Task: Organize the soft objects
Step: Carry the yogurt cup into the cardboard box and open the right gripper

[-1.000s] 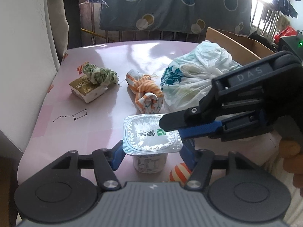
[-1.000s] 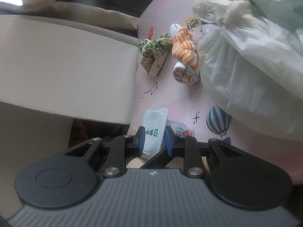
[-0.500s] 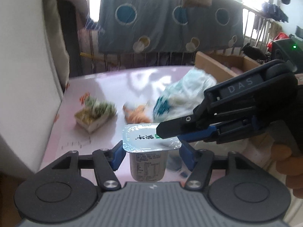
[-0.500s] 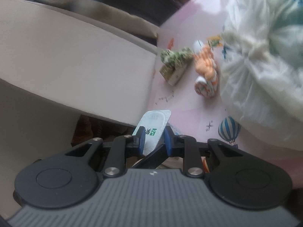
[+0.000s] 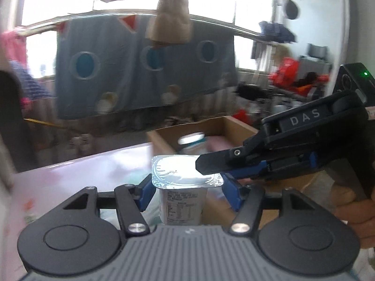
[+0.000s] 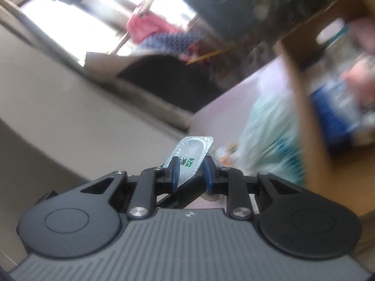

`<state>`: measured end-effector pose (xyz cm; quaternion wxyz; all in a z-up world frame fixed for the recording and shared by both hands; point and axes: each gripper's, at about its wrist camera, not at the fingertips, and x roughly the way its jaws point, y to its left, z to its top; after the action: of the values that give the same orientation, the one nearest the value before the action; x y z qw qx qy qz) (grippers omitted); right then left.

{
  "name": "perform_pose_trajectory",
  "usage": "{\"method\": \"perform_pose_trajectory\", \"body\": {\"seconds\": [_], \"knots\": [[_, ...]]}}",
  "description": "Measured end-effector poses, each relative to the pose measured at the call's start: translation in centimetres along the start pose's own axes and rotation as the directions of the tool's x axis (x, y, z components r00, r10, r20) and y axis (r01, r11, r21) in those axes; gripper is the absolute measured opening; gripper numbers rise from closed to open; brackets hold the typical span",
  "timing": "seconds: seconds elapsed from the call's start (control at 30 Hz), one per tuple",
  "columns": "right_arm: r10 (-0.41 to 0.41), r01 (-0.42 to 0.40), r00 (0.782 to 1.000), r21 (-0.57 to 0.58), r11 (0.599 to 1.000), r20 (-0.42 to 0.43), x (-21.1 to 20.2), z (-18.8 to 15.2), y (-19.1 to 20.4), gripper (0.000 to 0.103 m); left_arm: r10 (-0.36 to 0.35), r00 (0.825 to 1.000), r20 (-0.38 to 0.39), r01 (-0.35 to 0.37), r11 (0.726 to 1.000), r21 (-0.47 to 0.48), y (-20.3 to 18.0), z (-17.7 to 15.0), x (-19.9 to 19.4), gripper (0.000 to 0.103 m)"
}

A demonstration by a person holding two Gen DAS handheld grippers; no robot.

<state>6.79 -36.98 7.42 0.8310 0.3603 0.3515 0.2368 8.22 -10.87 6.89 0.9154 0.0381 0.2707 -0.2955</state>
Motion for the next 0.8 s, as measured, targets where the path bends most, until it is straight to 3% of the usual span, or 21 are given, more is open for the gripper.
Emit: {"method": "perform_pose_trajectory", "body": {"seconds": [0.13, 0.27, 0.4, 0.57, 0.67, 0.8], "knots": [[-0.057, 0.055, 0.998, 0.04, 0.998, 0.034, -3.6, 2.4, -3.8, 0.022, -0.098, 0.994, -0.058, 0.098, 0.995, 0.003, -3.1, 1.8, 4.6, 0.063], [-0.112, 0.111, 0.994, 0.097, 0.989, 0.003, -4.7, 3.8, -8.0, 0.022, -0.155, 0.975, -0.161, 0.156, 0.988, -0.006, -5.2, 1.8, 9.0, 0.062], [-0.145, 0.155, 0.987, 0.155, 0.976, -0.076, -4.0, 4.2, -11.9, 0.023, -0.181, 0.946, -0.268, 0.18, 0.983, -0.027, -6.0, 1.1, 12.0, 0.061], [-0.124, 0.171, 0.97, 0.229, 0.958, -0.207, -0.9, 3.7, -15.4, 0.024, -0.174, 0.914, -0.367, 0.172, 0.984, -0.036, -5.6, -0.2, 14.0, 0.061], [-0.14, 0.206, 0.951, 0.228, 0.952, -0.275, 0.7, 3.2, -16.3, 0.027, -0.163, 0.91, -0.38, 0.165, 0.986, -0.028, -5.1, -0.7, 14.3, 0.061], [-0.149, 0.221, 0.944, 0.231, 0.947, -0.293, 1.2, 3.1, -17.1, 0.03, -0.161, 0.918, -0.363, 0.167, 0.986, -0.014, -5.0, -1.0, 13.2, 0.061]]}}
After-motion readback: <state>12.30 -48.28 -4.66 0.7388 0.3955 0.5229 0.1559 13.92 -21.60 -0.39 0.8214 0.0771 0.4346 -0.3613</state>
